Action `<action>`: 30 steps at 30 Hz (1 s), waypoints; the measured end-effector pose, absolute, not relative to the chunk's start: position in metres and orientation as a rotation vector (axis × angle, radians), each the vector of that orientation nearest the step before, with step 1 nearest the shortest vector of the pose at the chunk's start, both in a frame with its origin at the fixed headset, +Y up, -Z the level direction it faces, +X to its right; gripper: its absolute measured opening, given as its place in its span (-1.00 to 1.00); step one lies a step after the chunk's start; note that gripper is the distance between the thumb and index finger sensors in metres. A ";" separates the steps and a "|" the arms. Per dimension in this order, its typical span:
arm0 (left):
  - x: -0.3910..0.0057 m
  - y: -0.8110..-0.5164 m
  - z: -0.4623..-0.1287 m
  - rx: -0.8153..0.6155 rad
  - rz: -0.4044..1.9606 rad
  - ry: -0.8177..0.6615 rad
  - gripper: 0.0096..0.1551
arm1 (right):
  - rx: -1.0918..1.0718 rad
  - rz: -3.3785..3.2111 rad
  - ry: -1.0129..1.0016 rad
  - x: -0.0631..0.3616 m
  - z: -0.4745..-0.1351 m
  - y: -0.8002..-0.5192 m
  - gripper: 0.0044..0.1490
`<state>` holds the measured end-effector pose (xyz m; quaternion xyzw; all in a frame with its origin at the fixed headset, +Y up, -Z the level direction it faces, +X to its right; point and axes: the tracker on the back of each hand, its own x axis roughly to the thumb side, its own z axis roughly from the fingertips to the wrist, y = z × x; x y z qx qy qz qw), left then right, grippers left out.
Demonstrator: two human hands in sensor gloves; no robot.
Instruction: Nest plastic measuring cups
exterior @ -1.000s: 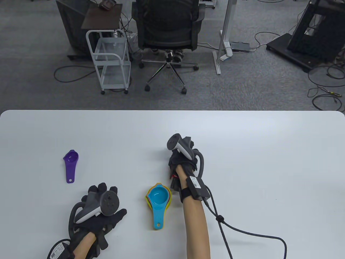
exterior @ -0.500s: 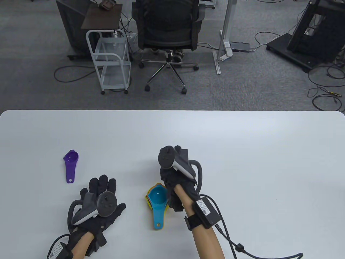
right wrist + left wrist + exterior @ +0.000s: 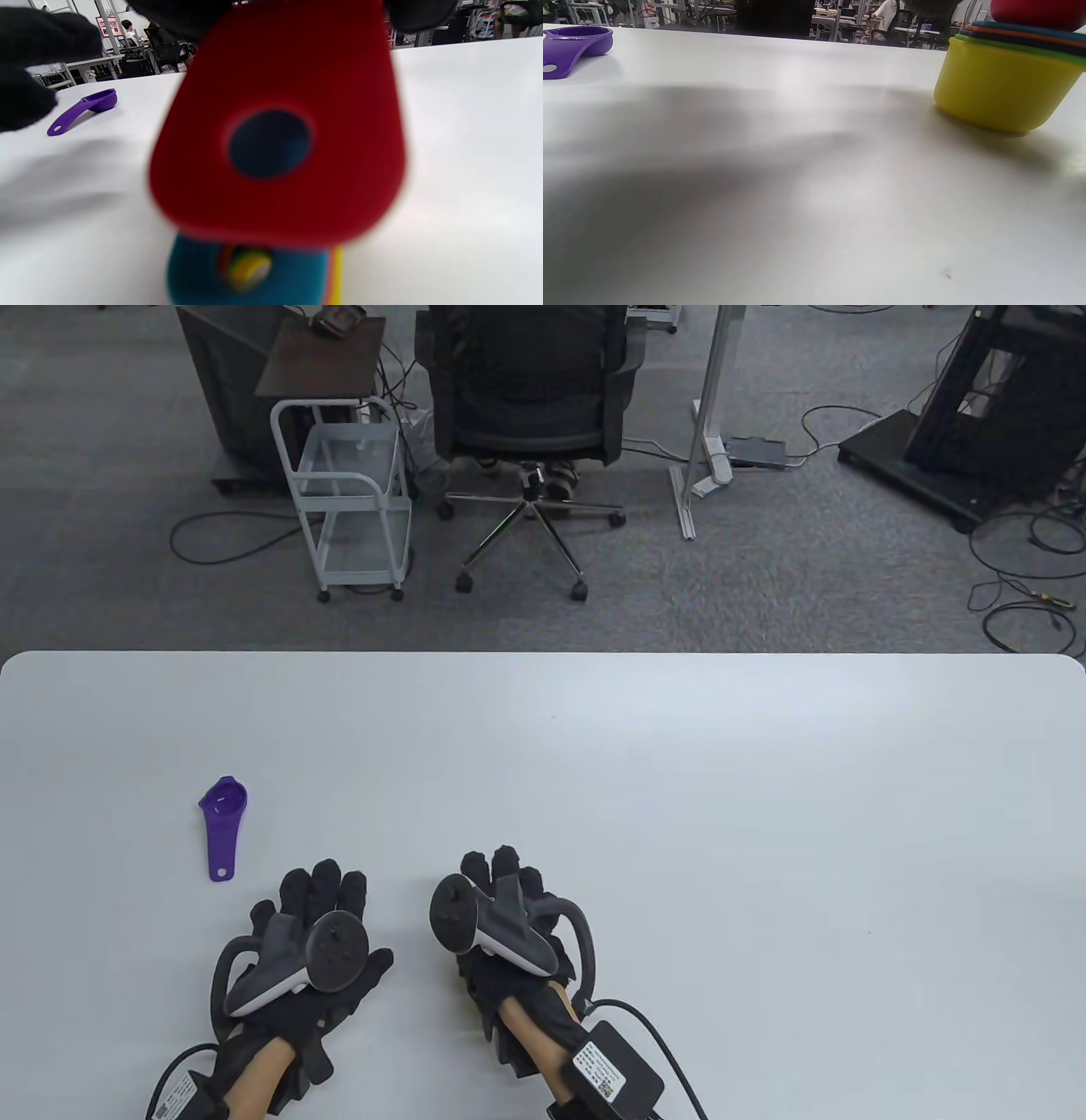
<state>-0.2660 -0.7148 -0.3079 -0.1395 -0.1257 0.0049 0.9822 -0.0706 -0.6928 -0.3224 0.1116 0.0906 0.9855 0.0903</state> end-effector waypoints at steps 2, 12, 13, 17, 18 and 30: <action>-0.266 -0.715 -0.308 -0.290 0.010 -0.250 0.10 | 0.326 2.934 0.280 -0.073 -0.323 -0.696 -0.08; -0.265 -0.719 -0.310 -0.344 0.006 -0.234 0.11 | 0.286 2.987 0.293 -0.077 -0.325 -0.709 -0.09; -0.265 -0.719 -0.310 -0.350 0.007 -0.233 0.11 | 0.285 2.985 0.293 -0.076 -0.324 -0.709 -0.09; -0.264 -0.719 -0.309 -0.366 0.012 -0.229 0.10 | 0.289 2.992 0.290 -0.076 -0.323 -0.711 -0.10; -0.264 -0.719 -0.309 -0.369 0.012 -0.228 0.10 | 0.291 2.991 0.278 -0.076 -0.323 -0.713 -0.10; -0.265 -0.717 -0.309 -0.339 0.014 -0.240 0.14 | 0.354 3.010 0.086 -0.016 -0.317 -0.697 0.10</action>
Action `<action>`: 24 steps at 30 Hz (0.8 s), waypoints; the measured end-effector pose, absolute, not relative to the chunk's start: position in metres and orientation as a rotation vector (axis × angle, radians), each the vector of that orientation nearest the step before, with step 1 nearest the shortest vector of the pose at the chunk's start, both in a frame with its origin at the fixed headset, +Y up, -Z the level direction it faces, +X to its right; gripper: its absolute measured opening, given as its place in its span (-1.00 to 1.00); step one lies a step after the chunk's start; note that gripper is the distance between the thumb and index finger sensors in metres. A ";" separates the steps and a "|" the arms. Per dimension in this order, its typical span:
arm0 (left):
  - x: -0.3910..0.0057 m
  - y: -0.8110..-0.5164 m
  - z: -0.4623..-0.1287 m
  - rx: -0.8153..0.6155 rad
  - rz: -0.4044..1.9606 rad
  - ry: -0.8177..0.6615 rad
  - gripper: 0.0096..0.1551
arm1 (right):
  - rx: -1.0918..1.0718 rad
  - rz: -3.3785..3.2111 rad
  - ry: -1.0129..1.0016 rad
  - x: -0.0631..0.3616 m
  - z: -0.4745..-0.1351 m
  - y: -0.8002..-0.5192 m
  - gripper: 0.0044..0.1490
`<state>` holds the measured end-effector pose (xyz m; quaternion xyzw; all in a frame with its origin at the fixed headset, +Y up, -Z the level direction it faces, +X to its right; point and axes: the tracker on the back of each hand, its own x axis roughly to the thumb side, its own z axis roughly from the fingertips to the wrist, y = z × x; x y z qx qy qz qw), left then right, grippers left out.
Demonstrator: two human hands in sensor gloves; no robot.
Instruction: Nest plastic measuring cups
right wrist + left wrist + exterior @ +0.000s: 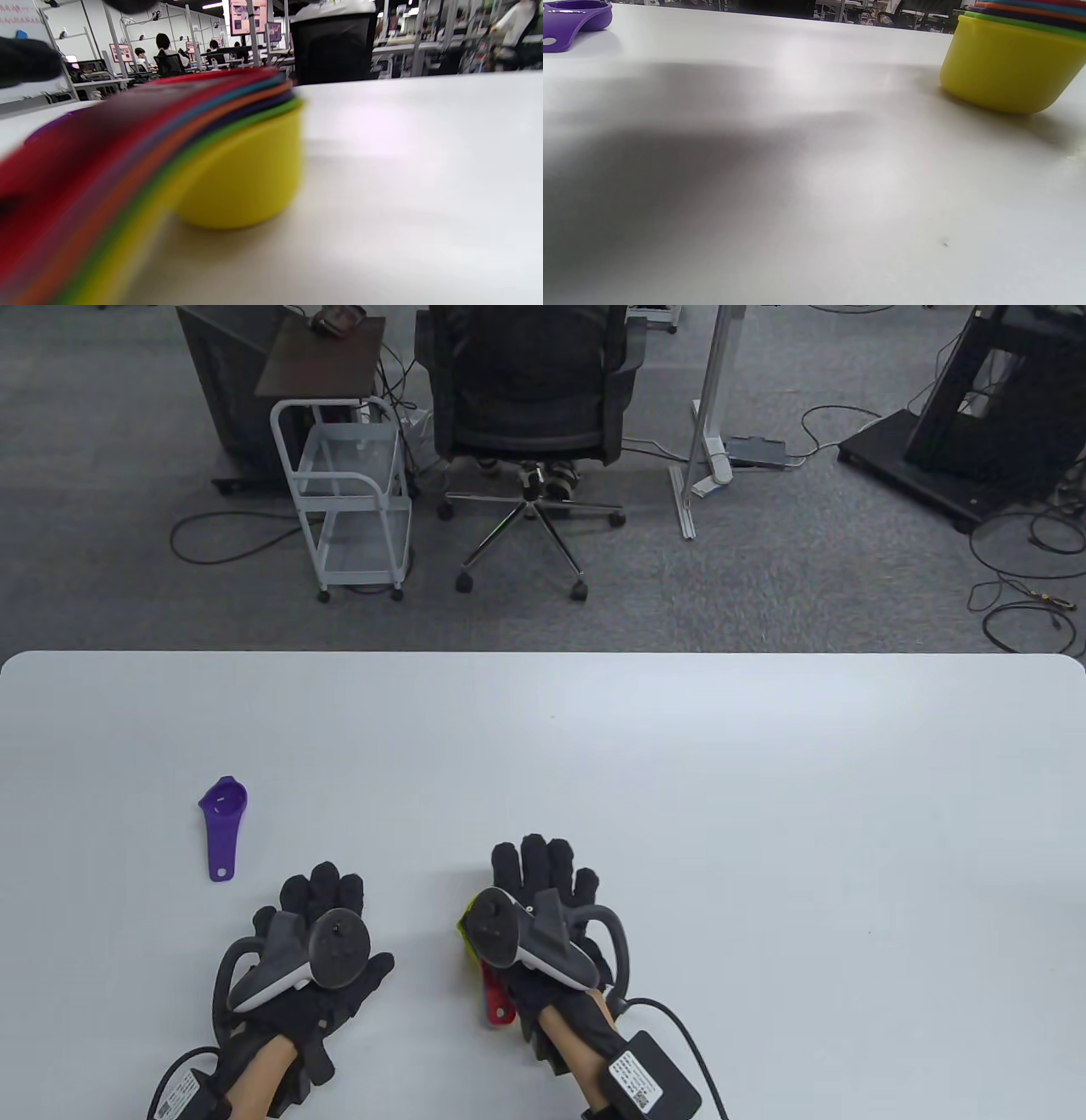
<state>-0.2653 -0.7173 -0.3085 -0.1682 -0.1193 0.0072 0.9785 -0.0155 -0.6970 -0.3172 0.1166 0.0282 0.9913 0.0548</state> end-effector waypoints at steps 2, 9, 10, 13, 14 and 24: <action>-0.266 -0.718 -0.310 -0.344 0.019 -0.234 0.14 | 0.343 3.082 0.086 0.007 -0.317 -0.697 0.12; -0.272 -0.722 -0.317 -0.370 0.041 -0.193 0.13 | 0.215 2.985 0.111 0.080 -0.310 -0.717 0.15; -0.274 -0.723 -0.317 -0.371 0.042 -0.188 0.13 | 0.210 2.979 0.096 0.085 -0.310 -0.724 0.16; -0.278 -0.724 -0.319 -0.373 0.039 -0.173 0.12 | 0.181 2.996 0.198 0.092 -0.311 -0.731 0.21; -0.279 -0.724 -0.320 -0.370 0.041 -0.165 0.12 | 0.163 3.020 0.142 0.095 -0.311 -0.730 0.21; -0.328 -0.702 -0.359 -0.156 0.131 -0.010 0.06 | 0.239 3.000 0.087 0.094 -0.302 -0.722 0.25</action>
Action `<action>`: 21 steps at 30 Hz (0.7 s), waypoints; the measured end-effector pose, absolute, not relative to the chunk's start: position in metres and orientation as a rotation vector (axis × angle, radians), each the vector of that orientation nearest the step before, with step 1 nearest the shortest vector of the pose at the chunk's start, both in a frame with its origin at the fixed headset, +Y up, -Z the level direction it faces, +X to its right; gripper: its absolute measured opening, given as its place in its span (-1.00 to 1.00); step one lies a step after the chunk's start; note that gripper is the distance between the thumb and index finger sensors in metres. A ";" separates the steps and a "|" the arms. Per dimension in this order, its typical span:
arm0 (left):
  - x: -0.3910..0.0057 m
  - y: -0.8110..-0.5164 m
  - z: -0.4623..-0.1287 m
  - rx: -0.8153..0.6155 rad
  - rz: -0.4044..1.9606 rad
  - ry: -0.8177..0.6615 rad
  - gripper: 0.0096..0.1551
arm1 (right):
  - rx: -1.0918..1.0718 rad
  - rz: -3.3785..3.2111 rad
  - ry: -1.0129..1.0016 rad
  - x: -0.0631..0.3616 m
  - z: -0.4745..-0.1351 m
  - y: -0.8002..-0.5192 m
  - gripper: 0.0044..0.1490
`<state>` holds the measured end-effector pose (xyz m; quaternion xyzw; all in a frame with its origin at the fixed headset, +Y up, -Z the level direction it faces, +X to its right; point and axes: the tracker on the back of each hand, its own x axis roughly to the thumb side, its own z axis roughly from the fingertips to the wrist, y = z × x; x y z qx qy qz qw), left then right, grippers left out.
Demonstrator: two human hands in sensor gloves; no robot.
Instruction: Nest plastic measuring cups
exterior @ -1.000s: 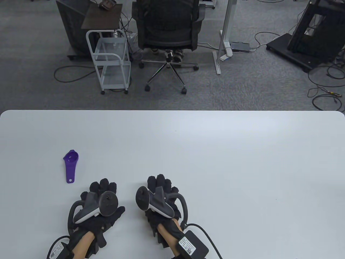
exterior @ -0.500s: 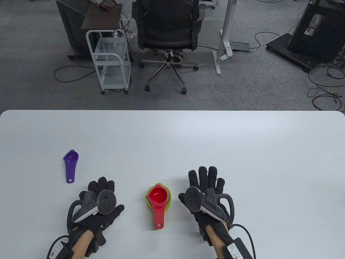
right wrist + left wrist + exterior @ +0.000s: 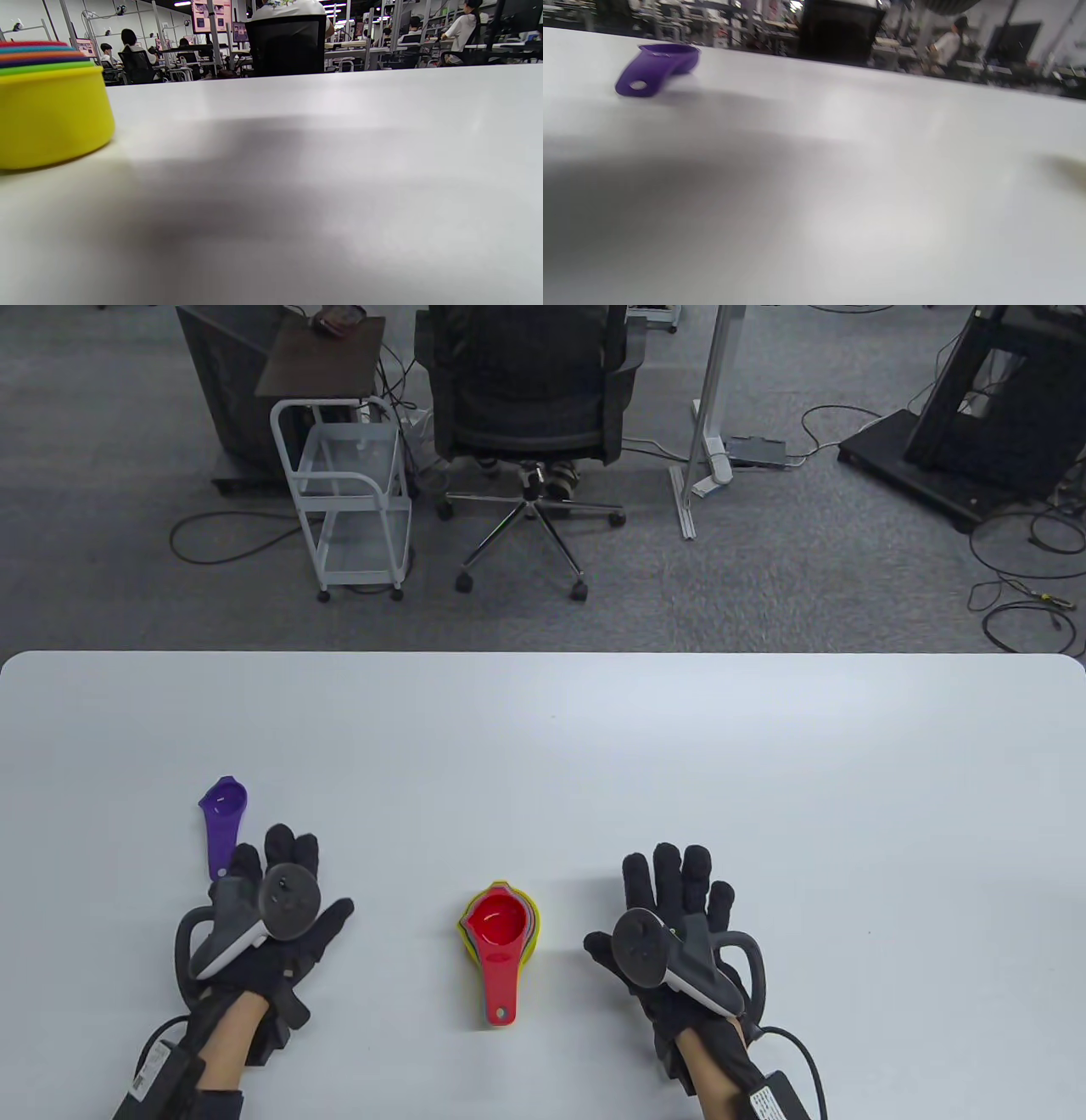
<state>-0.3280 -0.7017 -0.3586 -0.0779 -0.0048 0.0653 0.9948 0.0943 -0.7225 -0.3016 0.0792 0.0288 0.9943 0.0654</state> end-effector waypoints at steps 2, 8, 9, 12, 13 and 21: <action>-0.349 -0.701 -0.379 -0.119 0.134 0.075 0.03 | 0.240 2.996 0.069 0.095 -0.301 -0.721 0.24; -0.396 -0.710 -0.433 -0.003 0.033 0.220 -0.01 | 0.202 3.006 0.113 0.099 -0.307 -0.723 0.24; -0.401 -0.714 -0.441 -0.022 0.032 0.233 -0.01 | 0.189 2.996 0.122 0.100 -0.309 -0.724 0.24; -0.413 -0.729 -0.458 -0.131 0.129 0.284 -0.03 | 0.151 2.976 0.182 0.102 -0.315 -0.731 0.24; -0.415 -0.735 -0.463 -0.143 0.180 0.289 -0.05 | 0.143 2.974 0.210 0.103 -0.316 -0.734 0.24; -0.414 -0.751 -0.483 -0.317 0.186 0.311 -0.20 | 0.108 2.948 0.273 0.109 -0.324 -0.745 0.23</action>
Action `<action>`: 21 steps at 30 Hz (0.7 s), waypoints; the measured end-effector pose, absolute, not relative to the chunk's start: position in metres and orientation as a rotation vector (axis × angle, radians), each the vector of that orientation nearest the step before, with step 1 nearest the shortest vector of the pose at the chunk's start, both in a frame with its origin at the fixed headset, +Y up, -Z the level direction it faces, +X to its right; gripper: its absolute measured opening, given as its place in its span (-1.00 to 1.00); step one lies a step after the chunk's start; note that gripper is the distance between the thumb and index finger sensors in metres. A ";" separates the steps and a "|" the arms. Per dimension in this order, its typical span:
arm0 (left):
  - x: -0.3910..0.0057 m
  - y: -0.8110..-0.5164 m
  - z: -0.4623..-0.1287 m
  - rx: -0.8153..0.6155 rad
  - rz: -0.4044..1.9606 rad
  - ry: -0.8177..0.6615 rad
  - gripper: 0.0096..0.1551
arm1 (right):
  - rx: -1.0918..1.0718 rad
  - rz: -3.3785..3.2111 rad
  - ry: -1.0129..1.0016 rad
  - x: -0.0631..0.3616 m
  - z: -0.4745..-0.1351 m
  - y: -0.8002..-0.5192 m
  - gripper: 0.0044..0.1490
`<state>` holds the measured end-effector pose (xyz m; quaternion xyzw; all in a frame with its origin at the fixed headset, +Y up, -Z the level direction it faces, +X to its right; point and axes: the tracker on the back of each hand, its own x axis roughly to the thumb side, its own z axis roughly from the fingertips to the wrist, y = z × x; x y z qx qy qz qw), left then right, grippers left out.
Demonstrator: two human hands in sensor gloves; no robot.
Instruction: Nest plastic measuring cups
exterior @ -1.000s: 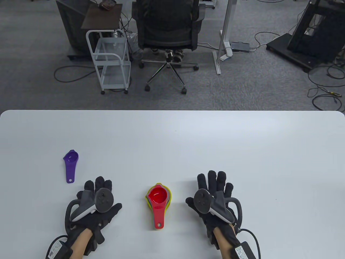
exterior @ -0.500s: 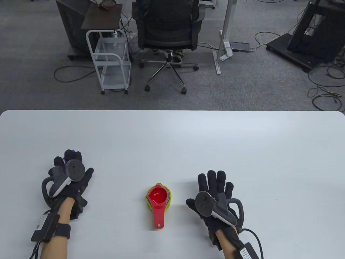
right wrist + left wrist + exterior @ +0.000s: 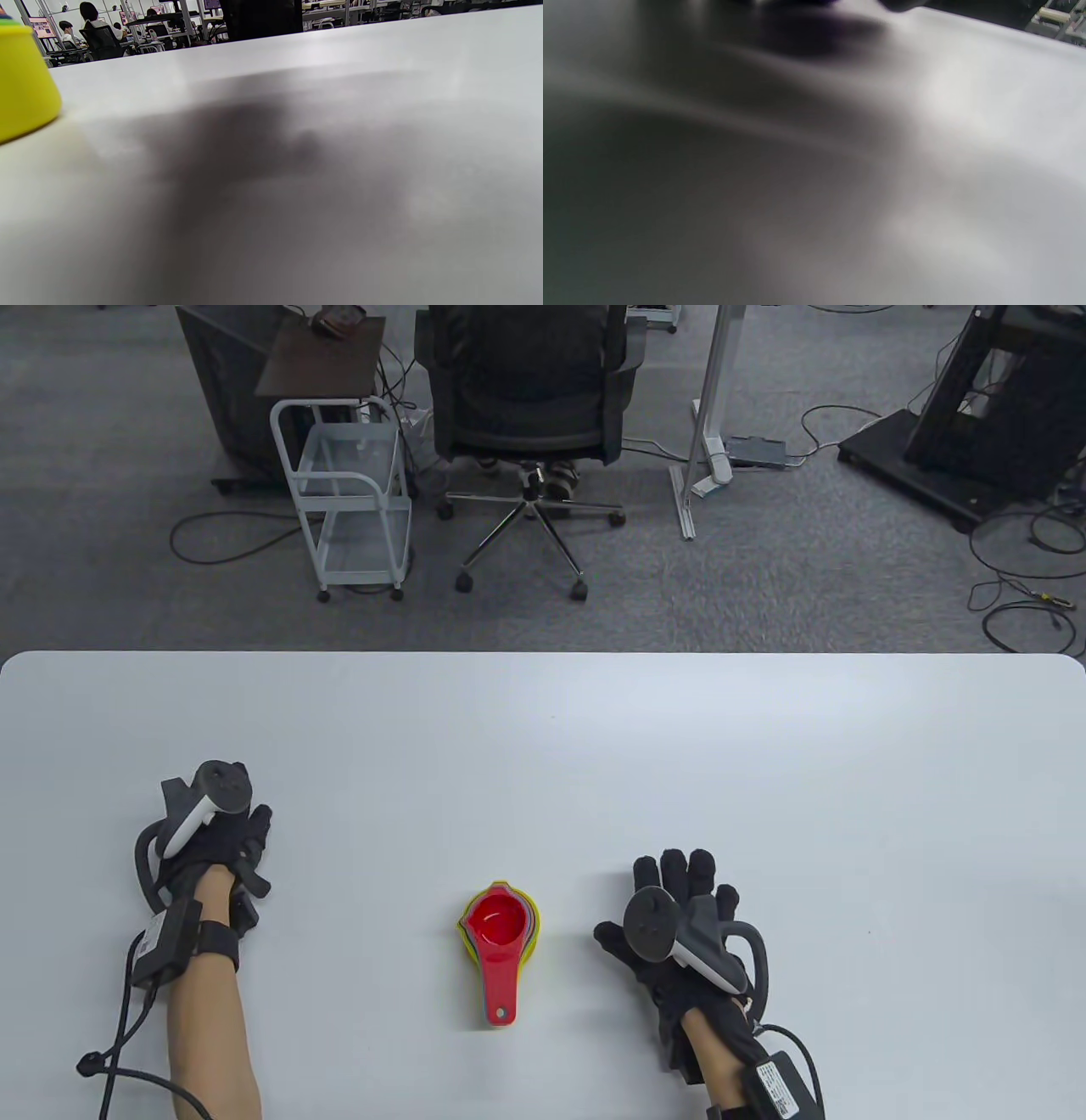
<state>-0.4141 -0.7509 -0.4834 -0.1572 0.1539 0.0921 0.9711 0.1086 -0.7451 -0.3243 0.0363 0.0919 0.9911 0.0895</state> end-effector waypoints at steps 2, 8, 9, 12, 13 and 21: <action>-0.413 -0.747 -0.482 -0.269 0.163 0.295 -0.23 | 0.113 2.945 0.254 0.108 -0.324 -0.744 0.24; -0.408 -0.750 -0.472 -0.300 0.109 0.301 -0.13 | 0.132 2.966 0.257 0.105 -0.322 -0.744 0.24; -0.406 -0.751 -0.469 -0.308 0.095 0.296 -0.11 | 0.134 2.969 0.256 0.104 -0.322 -0.744 0.24; -0.400 -0.753 -0.464 -0.318 0.092 0.271 -0.11 | 0.142 2.967 0.252 0.105 -0.322 -0.744 0.24; -0.397 -0.752 -0.461 -0.307 0.058 0.265 -0.11 | 0.144 2.964 0.248 0.105 -0.321 -0.744 0.24; -0.317 -0.719 -0.424 -0.077 0.081 0.042 -0.10 | 0.155 2.966 0.230 0.104 -0.319 -0.741 0.23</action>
